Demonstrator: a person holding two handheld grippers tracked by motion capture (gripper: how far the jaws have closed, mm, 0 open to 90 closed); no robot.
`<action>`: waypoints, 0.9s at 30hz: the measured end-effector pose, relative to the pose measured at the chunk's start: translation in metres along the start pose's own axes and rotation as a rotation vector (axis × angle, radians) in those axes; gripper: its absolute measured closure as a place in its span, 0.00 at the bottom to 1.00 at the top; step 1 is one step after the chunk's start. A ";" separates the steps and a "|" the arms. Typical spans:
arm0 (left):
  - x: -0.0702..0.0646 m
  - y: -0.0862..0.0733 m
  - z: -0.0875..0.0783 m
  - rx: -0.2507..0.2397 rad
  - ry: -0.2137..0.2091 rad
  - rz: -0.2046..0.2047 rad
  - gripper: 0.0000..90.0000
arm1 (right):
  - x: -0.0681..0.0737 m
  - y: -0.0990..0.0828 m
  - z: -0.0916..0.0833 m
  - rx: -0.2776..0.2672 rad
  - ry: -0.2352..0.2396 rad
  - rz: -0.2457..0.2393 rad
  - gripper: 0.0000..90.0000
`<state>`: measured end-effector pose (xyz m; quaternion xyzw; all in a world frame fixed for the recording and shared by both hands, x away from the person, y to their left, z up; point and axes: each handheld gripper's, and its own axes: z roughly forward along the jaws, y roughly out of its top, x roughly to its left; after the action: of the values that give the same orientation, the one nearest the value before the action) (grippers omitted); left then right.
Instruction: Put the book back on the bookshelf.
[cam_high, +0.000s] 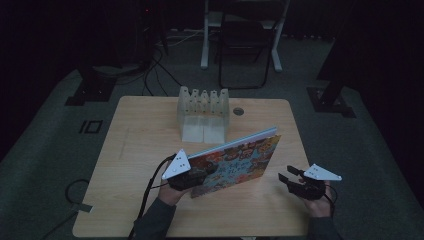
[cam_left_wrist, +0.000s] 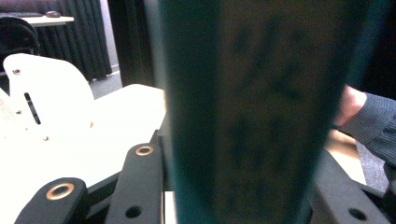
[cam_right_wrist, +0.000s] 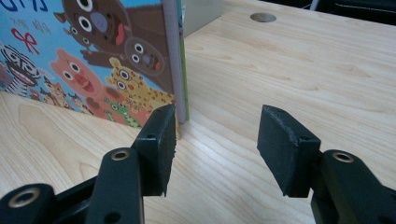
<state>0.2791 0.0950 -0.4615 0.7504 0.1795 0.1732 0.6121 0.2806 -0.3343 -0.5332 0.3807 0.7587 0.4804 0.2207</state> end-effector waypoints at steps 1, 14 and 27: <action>0.000 0.000 0.000 -0.001 0.000 0.000 0.68 | 0.000 -0.001 0.000 0.002 0.000 0.000 0.51; 0.001 -0.002 0.002 -0.034 0.000 0.001 0.68 | -0.001 -0.015 0.006 0.036 -0.013 0.011 0.51; 0.003 -0.015 0.004 -0.034 0.008 -0.014 0.66 | -0.004 -0.018 0.007 0.045 -0.011 0.024 0.51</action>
<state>0.2828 0.0955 -0.4767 0.7378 0.1843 0.1751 0.6253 0.2815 -0.3378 -0.5527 0.3974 0.7634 0.4638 0.2104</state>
